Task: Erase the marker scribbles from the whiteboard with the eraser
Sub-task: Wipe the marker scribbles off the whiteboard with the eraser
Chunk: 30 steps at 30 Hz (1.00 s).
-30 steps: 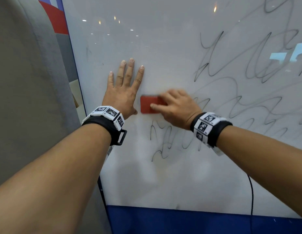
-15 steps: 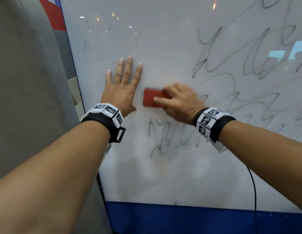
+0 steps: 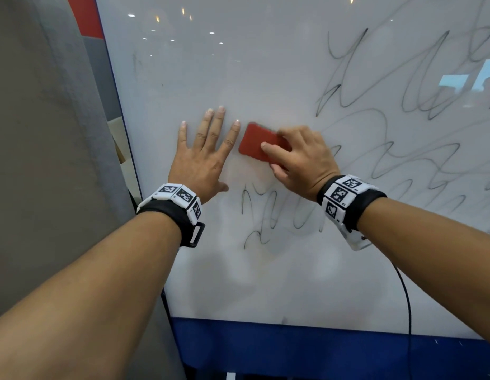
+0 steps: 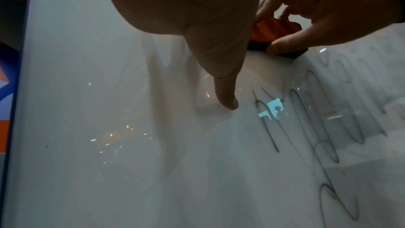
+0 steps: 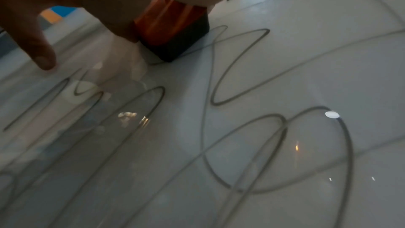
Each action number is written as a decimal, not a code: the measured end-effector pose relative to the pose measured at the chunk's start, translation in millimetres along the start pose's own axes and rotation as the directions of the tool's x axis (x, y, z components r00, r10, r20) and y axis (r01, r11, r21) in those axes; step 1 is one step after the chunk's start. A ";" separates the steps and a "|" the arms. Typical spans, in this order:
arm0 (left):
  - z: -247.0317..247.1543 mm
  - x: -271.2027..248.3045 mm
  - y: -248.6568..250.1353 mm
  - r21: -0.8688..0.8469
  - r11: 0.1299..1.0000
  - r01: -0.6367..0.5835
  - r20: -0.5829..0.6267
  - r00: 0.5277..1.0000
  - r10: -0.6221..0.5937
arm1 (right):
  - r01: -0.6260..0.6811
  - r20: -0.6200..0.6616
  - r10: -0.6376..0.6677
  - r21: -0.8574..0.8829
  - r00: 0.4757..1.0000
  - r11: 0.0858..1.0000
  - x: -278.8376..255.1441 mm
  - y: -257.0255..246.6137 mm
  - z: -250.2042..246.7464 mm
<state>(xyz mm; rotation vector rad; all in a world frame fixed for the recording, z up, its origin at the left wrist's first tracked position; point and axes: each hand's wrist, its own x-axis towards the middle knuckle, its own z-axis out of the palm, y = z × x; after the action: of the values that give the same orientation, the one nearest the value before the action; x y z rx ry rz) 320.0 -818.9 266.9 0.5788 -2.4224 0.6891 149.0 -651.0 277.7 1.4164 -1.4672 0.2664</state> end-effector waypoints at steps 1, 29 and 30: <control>2.8 -3.1 2.5 0.007 1.000 -0.011 0.000 1.000 0.011 | -0.025 -0.013 0.025 -0.007 1.000 1.000 -1.1 -0.1 0.9; 17.9 -10.3 13.6 -0.035 0.999 0.032 0.021 0.999 -0.031 | 0.130 -0.068 -0.125 0.073 0.990 0.989 -20.5 -1.0 11.7; 17.5 -10.7 14.6 -0.036 0.999 0.035 0.023 0.999 -0.035 | 0.093 -0.069 -0.088 0.068 0.994 0.993 -21.8 -3.2 13.2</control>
<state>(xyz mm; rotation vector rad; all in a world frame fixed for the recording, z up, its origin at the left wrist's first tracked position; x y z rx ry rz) 313.6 -815.1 242.8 0.6156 -2.4345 0.6254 140.2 -648.5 253.7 1.5133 -1.3474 0.3083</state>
